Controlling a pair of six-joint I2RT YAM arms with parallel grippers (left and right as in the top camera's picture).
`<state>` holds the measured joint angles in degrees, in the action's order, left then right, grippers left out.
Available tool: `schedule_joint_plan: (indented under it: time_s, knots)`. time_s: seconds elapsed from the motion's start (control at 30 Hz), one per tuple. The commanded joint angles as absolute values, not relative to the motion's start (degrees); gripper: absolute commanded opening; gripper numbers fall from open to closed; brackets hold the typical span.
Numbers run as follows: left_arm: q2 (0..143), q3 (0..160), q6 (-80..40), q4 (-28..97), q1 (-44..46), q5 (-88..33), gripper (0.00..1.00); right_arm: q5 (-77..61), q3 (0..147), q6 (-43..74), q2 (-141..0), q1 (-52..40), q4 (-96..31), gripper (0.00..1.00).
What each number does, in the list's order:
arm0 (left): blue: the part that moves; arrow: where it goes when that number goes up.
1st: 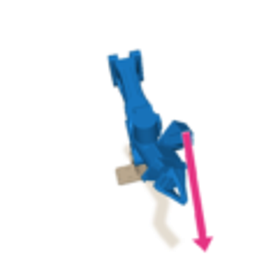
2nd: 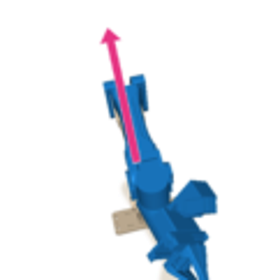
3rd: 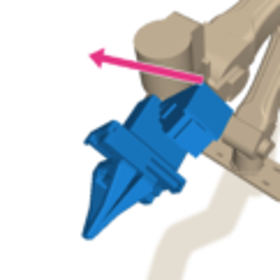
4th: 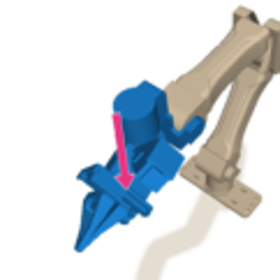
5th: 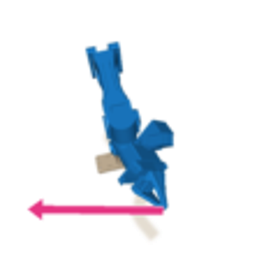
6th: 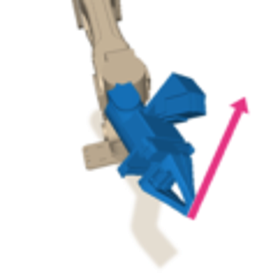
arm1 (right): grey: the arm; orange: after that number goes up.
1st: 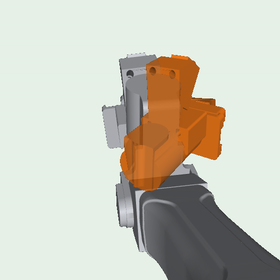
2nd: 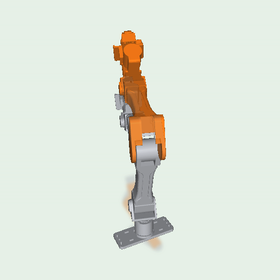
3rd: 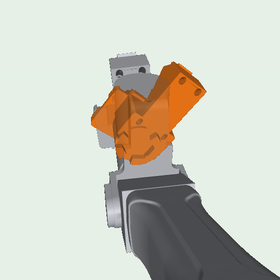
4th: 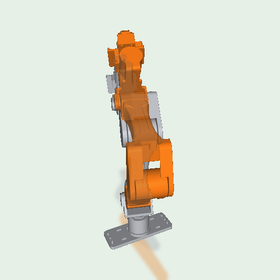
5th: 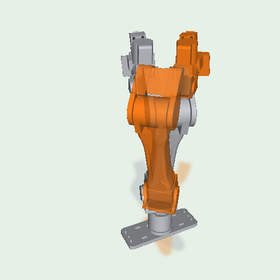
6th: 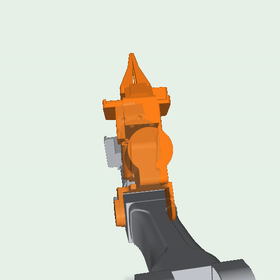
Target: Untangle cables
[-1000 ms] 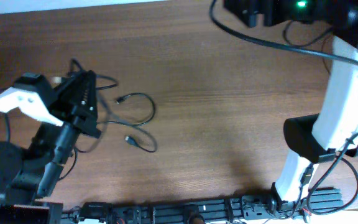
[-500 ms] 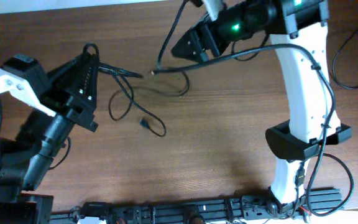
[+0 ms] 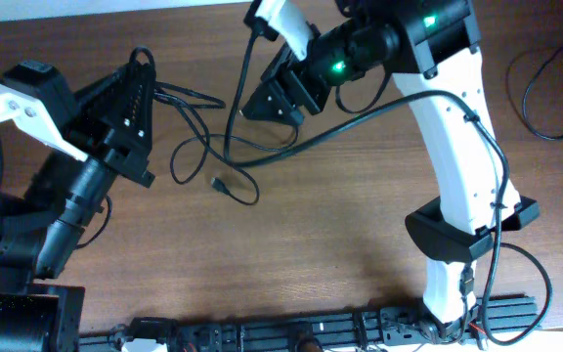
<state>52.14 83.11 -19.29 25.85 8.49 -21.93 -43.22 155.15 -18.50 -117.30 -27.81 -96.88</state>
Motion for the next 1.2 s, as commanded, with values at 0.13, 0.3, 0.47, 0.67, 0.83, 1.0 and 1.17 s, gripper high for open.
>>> schedule_joint_plan:
  time_s: [0.13, 0.3, 0.47, 0.67, 0.83, 1.0, 1.17]
  knots:
    - [52.03, 84.55, -18.37, 25.32, 8.08, -22.50, 0.14, -44.64, 154.91, -22.26, -117.49, -31.99, -95.85, 0.73]
    - [53.30, 84.55, -18.39, 25.78, 8.08, -22.57, 0.14, -44.88, 154.91, -22.26, -117.49, -33.43, -94.76, 0.53]
    - [54.63, 84.55, -18.41, 26.02, 8.08, -23.40, 0.14, -44.86, 154.93, -22.22, -117.49, -33.74, -90.65, 0.50]
    - [54.63, 84.55, -18.41, 26.22, 8.08, -23.38, 0.15, -45.67, 154.91, -22.06, -117.49, -33.74, -87.13, 0.45]
    - [54.63, 84.55, -18.85, 26.20, 8.08, -24.47, 0.15, -45.74, 154.91, -22.04, -117.49, -33.76, -85.38, 0.07]
    - [54.63, 84.55, -18.83, 26.24, 8.08, -24.69, 0.15, -45.74, 154.91, -22.04, -117.49, -33.74, -85.34, 0.04]
    - [54.63, 84.55, -18.76, 28.67, 8.08, -24.62, 0.46, -45.71, 154.93, -17.37, -117.47, -32.93, -82.02, 0.04]
